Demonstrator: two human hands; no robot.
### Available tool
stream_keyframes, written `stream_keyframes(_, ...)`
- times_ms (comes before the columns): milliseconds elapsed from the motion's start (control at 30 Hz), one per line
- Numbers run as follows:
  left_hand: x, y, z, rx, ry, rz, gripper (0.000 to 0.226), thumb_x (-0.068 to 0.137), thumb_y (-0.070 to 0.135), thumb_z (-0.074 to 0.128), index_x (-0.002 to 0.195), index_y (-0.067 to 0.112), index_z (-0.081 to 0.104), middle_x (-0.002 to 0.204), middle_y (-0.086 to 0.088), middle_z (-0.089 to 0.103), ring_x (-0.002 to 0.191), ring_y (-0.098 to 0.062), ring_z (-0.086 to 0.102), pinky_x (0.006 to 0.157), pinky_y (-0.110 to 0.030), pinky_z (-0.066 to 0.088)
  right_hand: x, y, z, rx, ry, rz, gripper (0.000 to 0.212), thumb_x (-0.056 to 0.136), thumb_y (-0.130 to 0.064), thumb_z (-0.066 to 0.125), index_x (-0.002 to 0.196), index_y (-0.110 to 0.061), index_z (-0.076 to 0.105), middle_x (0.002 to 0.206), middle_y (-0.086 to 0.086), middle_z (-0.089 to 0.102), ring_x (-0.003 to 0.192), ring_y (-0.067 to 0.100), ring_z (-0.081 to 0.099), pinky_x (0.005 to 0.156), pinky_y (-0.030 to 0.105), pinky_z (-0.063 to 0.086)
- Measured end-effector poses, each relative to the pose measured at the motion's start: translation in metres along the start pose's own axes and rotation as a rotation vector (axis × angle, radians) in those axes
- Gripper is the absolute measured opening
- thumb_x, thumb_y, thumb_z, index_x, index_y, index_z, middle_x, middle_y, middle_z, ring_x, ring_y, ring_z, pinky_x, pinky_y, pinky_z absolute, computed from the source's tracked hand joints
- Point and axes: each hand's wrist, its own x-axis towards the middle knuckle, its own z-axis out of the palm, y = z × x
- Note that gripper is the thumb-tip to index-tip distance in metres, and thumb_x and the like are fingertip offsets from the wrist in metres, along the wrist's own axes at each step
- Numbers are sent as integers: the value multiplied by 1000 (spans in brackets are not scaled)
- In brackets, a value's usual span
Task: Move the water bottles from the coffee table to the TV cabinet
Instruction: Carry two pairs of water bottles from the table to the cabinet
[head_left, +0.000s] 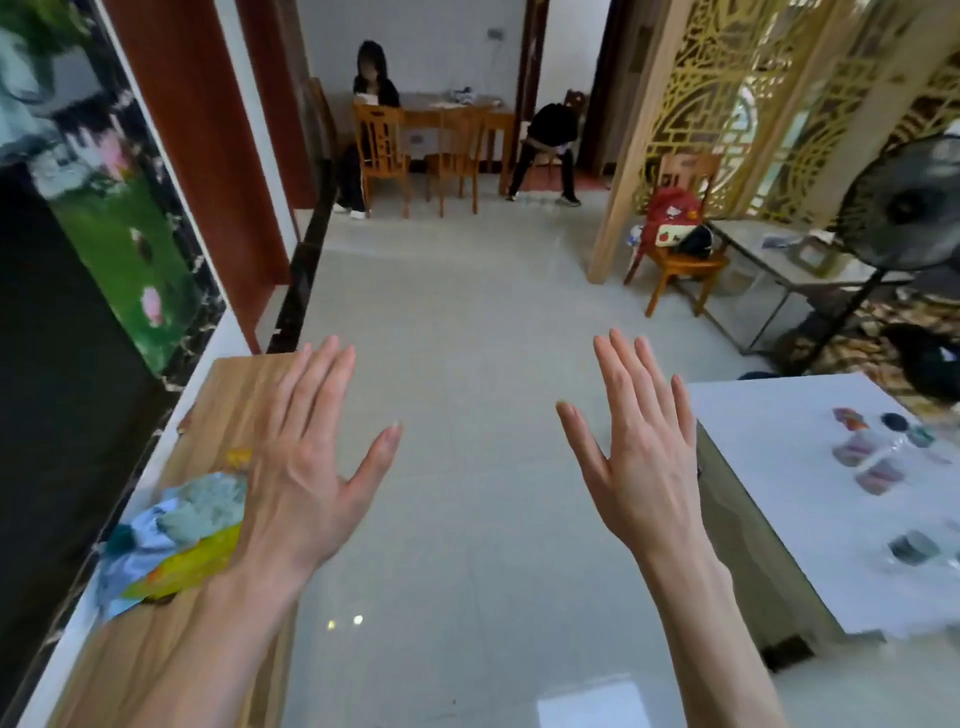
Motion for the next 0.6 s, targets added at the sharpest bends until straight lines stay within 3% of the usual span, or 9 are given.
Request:
stream_keyframes(200,46,28,100,-170,-98,82,73,101,49,51,156,4,39,165,-13,38,156,-31,30,122,-58,32,9,64,8,-91,23,156,67,105,-58,34,162,-24,25,170,-6,22,159,9,8,128,46,13)
stream_keyframes(600,200,52,280,-333,-226,286,73,100,51,50,157,7,40,166,-10,37,157,-29,29,124,-55,29,120,167,53,-213,86,339,67,105,-56,33,162,-23,23,170,-7,22,158,9,11,126,47,23)
